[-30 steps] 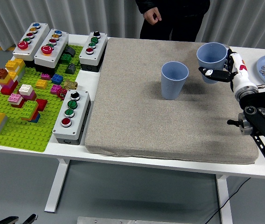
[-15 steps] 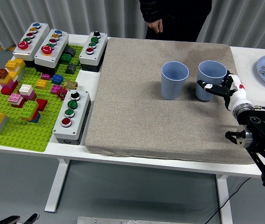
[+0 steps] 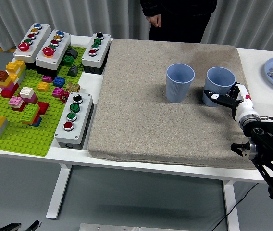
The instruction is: Pick cup pour cup place
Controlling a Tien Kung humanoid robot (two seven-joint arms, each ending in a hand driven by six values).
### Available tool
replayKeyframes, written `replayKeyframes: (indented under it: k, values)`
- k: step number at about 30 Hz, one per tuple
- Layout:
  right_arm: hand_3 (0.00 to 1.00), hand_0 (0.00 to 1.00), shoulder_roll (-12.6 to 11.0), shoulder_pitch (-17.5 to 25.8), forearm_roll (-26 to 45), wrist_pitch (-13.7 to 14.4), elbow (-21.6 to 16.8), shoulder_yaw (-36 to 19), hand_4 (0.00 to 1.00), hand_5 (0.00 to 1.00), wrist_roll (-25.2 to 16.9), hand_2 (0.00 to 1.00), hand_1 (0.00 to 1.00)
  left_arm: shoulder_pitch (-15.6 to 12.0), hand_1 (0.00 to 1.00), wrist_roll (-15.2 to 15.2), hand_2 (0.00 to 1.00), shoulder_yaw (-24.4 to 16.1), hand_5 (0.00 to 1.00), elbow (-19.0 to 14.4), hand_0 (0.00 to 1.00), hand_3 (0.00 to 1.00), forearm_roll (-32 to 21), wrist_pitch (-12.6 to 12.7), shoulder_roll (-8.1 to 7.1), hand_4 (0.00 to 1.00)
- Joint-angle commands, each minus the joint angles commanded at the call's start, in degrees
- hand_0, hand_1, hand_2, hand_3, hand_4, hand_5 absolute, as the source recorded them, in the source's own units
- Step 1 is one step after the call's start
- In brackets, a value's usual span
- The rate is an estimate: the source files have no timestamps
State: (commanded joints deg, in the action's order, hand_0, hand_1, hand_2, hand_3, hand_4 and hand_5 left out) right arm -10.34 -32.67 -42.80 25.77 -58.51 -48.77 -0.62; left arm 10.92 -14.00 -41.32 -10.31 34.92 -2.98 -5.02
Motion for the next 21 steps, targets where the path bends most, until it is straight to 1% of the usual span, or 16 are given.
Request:
replayKeyframes:
  k: [2,3,8,9,14,15,21]
  values:
    - [0.701,0.858,-0.1,0.0,0.1,-0.3,-0.4,-0.1,0.566,0.002,0.0,0.604,0.729,-0.1,0.784,0.0,0.827,0.0,0.985,0.0,0.763,0.715,0.1,0.0,-0.01,0.507]
    - [0.738,0.864,-0.1,0.0,0.1,-0.3,-0.5,-0.1,0.567,0.002,0.0,0.656,0.737,-0.2,0.784,0.0,0.827,0.0,0.984,0.0,0.764,0.715,0.1,0.0,-0.01,0.506]
    - [0.738,0.864,-0.2,-0.1,-0.1,-0.8,-1.0,-0.2,0.567,0.002,0.3,0.656,0.737,-0.4,0.784,-0.1,0.827,-0.2,0.984,0.0,0.764,0.715,0.3,0.0,-0.05,0.506]
    - [0.78,0.875,-0.3,-0.2,-0.2,-1.1,-1.1,-0.3,0.589,0.002,0.5,0.742,0.767,-0.4,0.784,-0.1,0.827,-0.2,0.984,0.0,0.763,0.715,0.3,0.0,-0.07,0.507]
    - [0.78,0.875,-0.4,-0.4,-0.4,-1.3,-1.0,-0.6,0.589,0.002,0.8,0.742,0.767,-0.3,0.784,-0.1,0.827,0.0,0.984,0.0,0.763,0.715,0.2,0.0,-0.09,0.507]
    - [0.813,0.895,-0.4,-0.4,-0.5,-1.3,-1.0,-0.6,0.614,0.002,0.9,0.782,0.785,-0.3,0.784,-0.1,0.827,0.0,0.985,0.0,0.763,0.714,0.1,0.0,-0.09,0.506]
    - [0.818,0.896,-0.4,-0.3,-1.4,-1.5,-1.0,-0.5,0.615,0.002,1.5,0.785,0.787,-0.3,0.784,-0.1,0.828,0.1,0.986,0.0,0.763,0.714,0.1,0.0,-0.07,0.506]
